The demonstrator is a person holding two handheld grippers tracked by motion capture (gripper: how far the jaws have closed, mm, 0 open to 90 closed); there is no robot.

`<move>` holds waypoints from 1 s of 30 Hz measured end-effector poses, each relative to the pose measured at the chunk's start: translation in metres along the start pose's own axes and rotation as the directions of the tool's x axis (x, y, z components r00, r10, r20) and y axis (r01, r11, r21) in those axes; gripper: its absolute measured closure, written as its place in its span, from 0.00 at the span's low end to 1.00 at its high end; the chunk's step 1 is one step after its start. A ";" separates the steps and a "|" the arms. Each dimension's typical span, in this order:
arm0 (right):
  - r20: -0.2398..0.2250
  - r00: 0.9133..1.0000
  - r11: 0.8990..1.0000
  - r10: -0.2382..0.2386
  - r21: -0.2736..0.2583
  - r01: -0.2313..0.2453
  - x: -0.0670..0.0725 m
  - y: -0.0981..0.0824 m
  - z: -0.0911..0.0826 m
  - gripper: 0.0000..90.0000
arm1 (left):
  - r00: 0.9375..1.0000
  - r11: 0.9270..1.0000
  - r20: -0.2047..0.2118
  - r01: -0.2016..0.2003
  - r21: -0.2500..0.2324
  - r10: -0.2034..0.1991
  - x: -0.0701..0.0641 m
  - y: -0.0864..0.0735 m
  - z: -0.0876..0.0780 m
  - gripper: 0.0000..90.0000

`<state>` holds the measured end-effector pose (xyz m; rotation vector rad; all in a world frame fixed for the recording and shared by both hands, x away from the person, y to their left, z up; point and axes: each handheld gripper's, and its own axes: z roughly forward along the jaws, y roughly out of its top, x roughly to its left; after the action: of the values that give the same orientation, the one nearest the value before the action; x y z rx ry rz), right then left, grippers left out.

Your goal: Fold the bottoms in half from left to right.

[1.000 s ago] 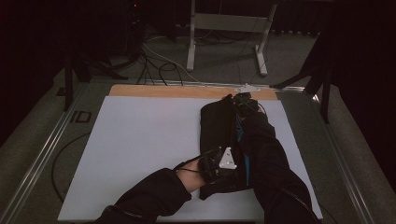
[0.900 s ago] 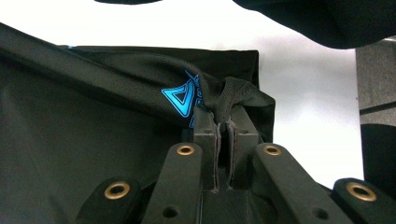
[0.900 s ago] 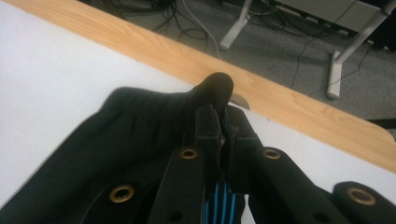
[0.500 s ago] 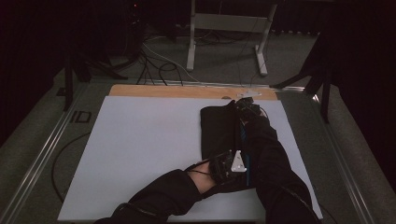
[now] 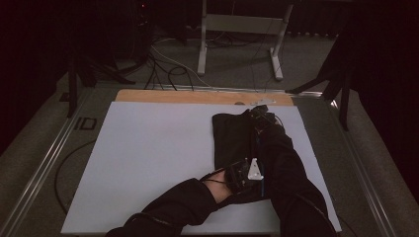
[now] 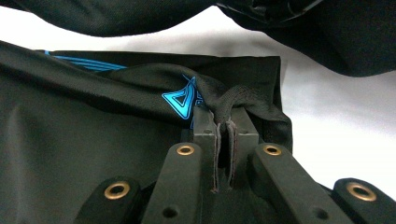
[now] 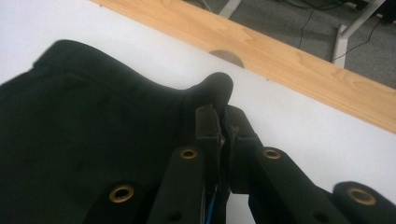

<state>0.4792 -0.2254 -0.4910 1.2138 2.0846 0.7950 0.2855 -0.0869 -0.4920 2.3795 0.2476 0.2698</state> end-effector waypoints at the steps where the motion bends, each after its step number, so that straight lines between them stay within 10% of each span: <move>1: 0.000 1.000 1.000 -0.002 0.009 0.002 -0.001 -0.002 0.005 0.96 | 1.000 1.000 0.000 0.008 -0.004 -0.008 0.001 0.001 0.002 0.96; 18: 0.012 1.000 0.998 -0.021 0.064 0.020 -0.007 -0.014 0.022 0.95 | 0.999 0.999 0.006 0.033 -0.007 -0.033 0.004 0.002 0.015 0.96; 30: -0.038 0.999 1.000 0.019 0.002 -0.019 -0.018 -0.015 -0.005 0.52 | 0.999 0.999 0.007 0.039 -0.039 -0.039 0.005 0.008 0.012 0.96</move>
<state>0.4745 -0.2487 -0.4951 1.2301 2.1076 0.8306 0.2941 -0.0991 -0.4951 2.3344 0.2827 0.2470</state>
